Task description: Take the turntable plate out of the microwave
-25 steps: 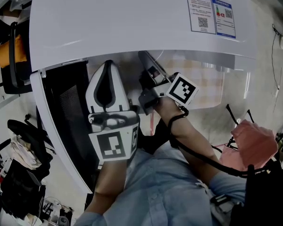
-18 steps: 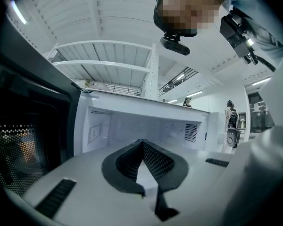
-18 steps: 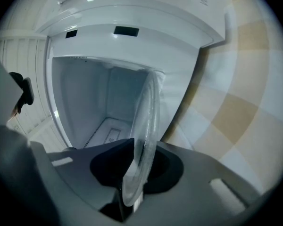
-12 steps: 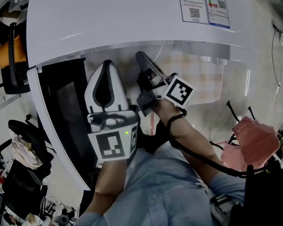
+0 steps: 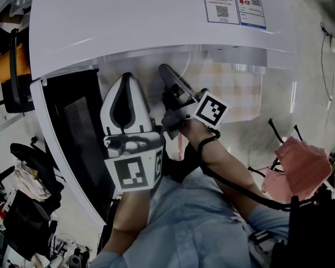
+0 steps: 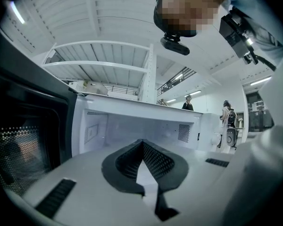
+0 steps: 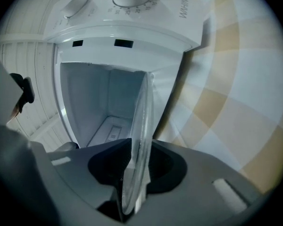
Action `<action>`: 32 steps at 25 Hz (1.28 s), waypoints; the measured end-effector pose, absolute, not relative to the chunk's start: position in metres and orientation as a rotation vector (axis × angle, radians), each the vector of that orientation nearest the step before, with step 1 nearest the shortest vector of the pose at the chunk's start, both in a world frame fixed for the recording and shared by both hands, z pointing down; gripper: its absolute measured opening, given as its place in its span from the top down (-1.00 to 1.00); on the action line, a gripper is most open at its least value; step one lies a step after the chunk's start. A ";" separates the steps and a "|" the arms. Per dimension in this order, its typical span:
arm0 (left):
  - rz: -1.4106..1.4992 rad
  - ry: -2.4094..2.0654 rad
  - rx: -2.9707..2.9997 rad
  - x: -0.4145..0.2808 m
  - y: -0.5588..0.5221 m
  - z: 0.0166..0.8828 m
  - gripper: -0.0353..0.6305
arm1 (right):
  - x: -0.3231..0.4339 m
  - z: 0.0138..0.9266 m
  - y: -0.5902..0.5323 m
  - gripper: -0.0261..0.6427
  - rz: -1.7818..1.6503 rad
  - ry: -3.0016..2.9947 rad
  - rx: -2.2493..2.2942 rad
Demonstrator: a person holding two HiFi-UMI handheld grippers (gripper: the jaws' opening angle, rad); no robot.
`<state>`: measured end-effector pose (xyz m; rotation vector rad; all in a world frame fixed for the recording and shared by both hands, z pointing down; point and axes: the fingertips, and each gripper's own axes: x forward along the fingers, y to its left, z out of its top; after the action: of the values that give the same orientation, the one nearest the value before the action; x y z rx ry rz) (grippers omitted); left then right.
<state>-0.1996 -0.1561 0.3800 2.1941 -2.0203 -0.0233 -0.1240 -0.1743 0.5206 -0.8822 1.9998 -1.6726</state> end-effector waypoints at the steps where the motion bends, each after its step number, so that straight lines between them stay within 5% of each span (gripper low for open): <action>1: -0.025 -2.021 2.195 -0.200 -0.157 0.380 0.87 | -0.124 0.521 -0.176 0.66 -1.676 1.993 -0.875; 18: -0.036 -2.043 2.179 -0.215 -0.159 0.376 0.87 | -0.142 0.521 -0.195 0.64 -1.688 1.950 -0.776; 23: -0.026 -2.054 2.170 -0.217 -0.148 0.373 0.87 | -0.143 0.522 -0.196 0.83 -1.728 1.848 -0.720; 32: -0.030 -2.081 2.161 -0.217 -0.132 0.367 0.87 | -0.141 0.519 -0.181 0.84 -1.759 1.886 -0.705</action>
<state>-0.2165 -0.1321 0.3666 2.1607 -2.0814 -0.0297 -0.1410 -0.1814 0.5189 -0.7047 1.8862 -1.7594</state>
